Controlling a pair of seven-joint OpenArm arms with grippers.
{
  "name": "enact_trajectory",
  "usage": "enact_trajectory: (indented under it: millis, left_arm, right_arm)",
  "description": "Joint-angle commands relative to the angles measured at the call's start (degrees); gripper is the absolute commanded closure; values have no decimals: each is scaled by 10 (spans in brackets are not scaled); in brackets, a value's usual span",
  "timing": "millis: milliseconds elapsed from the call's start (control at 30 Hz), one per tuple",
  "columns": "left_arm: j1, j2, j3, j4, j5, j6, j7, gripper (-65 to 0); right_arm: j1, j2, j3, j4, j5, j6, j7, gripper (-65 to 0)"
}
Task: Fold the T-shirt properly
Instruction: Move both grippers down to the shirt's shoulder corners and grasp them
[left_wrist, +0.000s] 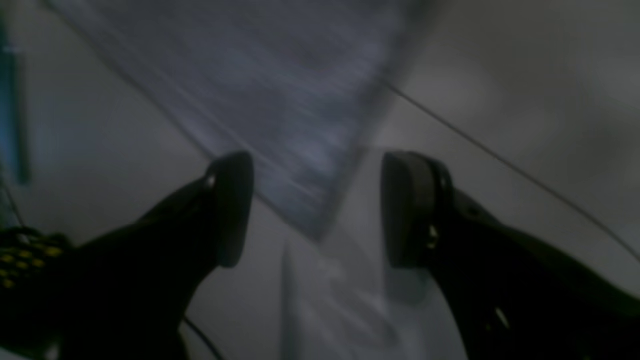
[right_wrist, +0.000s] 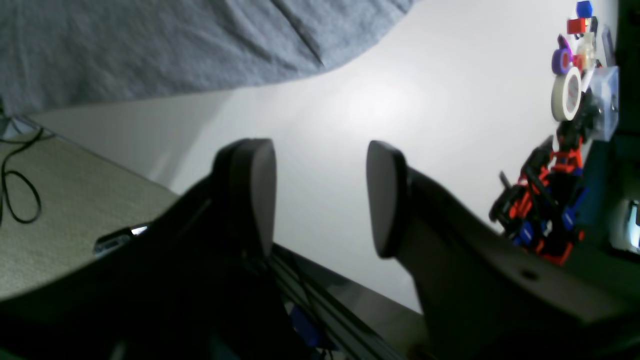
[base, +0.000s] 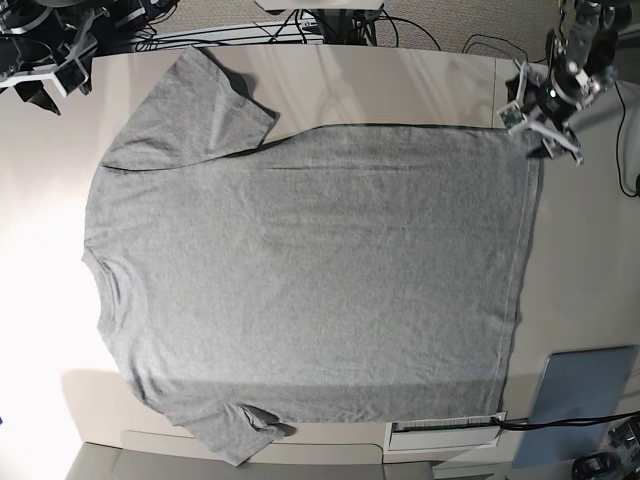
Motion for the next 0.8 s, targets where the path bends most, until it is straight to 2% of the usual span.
enact_trajectory:
  millis: [0, 200, 367, 433, 533, 600, 633, 767]
  left_arm:
    - [-10, -15, 7, -10, 7, 0, 9, -408]
    - [-60, -22, 47, -66, 7, -1, 9, -408]
    - [-75, -22, 62, -89, 42, -28, 7, -401]
    - [-74, -22, 62, -91, 54, -38, 7, -340]
    - [-73, -22, 62, -91, 67, -65, 7, -165]
    - [-73, -22, 62, -91, 67, -79, 7, -35]
    - [-73, -22, 62, -91, 66, -81, 7, 0]
    - [-73, -22, 62, -91, 64, -80, 7, 0]
  right_arm:
    - [-6, 5, 6, 7, -6, -7, 8, -290]
    - [-6, 5, 6, 7, -15, -7, 18, -290]
    - [1, 6, 6, 7, -16, 4, 19, -290]
    - [10, 6, 6, 7, -32, 45, 22, -290]
    - [26, 6, 5, 7, -54, 108, 44, -290]
    - [33, 6, 0, 7, -88, 131, 73, -290]
    - [34, 6, -5, 7, -114, 136, 90, -290]
    - [35, 7, -43, 7, -231, 140, 133, -290]
